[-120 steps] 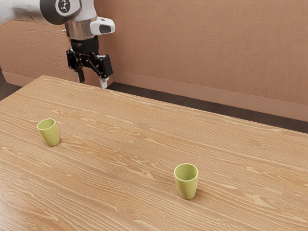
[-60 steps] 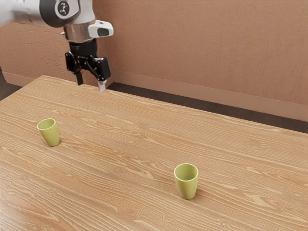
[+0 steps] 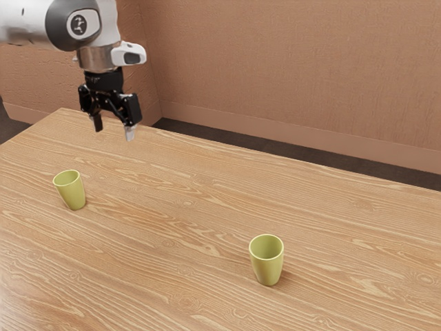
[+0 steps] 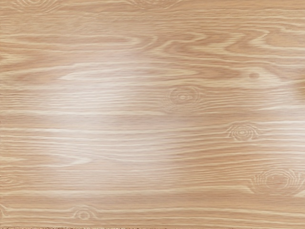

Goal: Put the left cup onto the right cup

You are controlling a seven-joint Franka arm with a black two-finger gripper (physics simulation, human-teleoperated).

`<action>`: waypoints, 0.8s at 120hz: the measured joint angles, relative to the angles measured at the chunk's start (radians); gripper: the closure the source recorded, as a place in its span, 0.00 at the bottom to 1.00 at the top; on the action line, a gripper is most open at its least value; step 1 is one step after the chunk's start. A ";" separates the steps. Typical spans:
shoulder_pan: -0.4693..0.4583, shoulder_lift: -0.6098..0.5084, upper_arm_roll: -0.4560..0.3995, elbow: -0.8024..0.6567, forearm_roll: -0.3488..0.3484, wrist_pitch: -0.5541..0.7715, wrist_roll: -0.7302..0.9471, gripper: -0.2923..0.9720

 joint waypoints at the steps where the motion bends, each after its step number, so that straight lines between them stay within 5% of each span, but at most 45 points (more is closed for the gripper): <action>1: 0.001 0.000 0.000 -0.002 0.000 0.001 0.001 0.23; 96: 0.132 -0.006 0.065 -0.131 0.020 0.112 0.084 0.23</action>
